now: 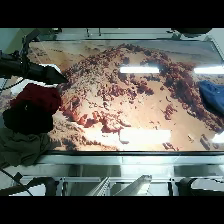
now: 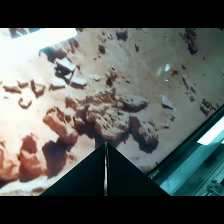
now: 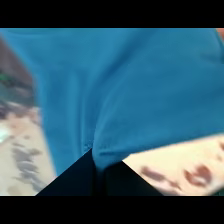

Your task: Fold the shirts.

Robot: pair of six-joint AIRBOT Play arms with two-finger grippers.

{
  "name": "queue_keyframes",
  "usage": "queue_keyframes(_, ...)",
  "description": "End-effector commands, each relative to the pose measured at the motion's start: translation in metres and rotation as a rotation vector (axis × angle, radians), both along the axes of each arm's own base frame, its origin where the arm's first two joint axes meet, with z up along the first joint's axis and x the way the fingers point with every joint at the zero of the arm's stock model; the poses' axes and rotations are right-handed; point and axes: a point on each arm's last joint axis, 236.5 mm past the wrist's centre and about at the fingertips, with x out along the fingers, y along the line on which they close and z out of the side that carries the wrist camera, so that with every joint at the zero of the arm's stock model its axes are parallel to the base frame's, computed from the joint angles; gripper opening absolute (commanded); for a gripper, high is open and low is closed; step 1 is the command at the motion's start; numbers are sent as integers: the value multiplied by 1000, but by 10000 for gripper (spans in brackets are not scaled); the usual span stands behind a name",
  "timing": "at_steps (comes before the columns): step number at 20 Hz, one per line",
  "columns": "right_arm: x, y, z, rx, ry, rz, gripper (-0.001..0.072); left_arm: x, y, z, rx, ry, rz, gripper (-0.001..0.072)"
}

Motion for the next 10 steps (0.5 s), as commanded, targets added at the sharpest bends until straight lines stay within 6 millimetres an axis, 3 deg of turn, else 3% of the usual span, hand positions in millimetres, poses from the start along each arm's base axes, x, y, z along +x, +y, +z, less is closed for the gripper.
queue_keyframes(1,-76,-4,-45,78,117,-136,15,0,0,0,0,-1,-2,14)
queue_keyframes(4,-100,9,-68,133,155,-134,15,0,0,0,1,-1,-1,13)
queue_keyframes(10,-98,10,-74,107,140,-63,17,-1,0,0,1,1,-3,13)
